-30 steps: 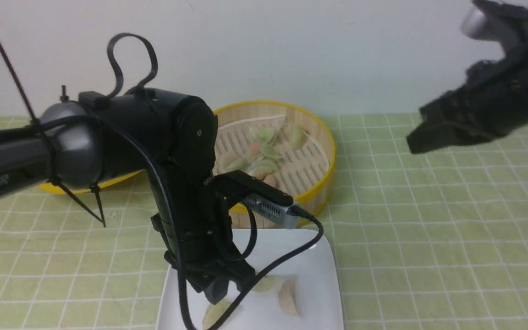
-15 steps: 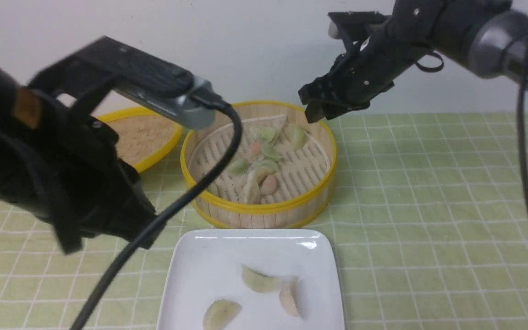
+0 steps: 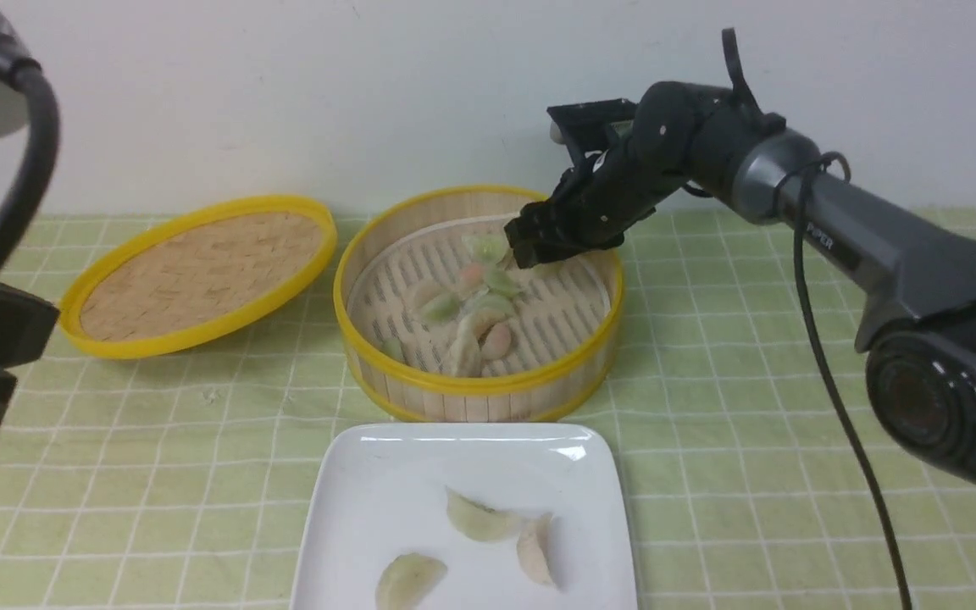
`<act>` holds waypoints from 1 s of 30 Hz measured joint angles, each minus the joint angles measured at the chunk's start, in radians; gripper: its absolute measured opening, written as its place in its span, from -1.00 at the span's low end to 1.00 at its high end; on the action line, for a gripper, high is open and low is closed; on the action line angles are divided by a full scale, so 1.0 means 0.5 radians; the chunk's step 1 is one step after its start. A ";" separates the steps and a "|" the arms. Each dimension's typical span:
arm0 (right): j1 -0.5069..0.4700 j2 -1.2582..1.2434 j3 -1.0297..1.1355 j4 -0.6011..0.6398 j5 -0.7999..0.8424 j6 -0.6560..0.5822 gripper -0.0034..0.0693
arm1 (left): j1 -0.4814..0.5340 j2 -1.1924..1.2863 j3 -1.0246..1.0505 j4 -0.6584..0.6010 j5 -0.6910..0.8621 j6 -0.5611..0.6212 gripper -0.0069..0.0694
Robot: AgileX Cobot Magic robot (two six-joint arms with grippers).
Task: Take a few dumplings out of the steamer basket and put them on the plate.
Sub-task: Use the right arm to grab a dumpling from inside the steamer
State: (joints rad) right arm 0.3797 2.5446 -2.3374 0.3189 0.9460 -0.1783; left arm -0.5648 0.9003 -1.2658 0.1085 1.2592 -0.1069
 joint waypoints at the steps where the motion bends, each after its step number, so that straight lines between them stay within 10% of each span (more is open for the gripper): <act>1: 0.001 0.000 0.000 -0.014 -0.004 0.000 0.19 | 0.000 -0.003 0.000 0.003 0.000 0.000 -0.83; 25: 0.016 -0.008 -0.017 -0.252 0.086 0.060 -0.36 | 0.000 -0.012 0.000 0.016 0.030 -0.009 -0.83; 30: 0.016 -0.134 -0.014 -0.278 0.293 0.066 -0.87 | 0.000 -0.012 0.000 0.023 0.030 -0.009 -0.83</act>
State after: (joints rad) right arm 0.3877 2.4778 -2.3444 0.1797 1.0923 -0.1453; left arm -0.5648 0.8943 -1.2658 0.1201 1.2740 -0.1114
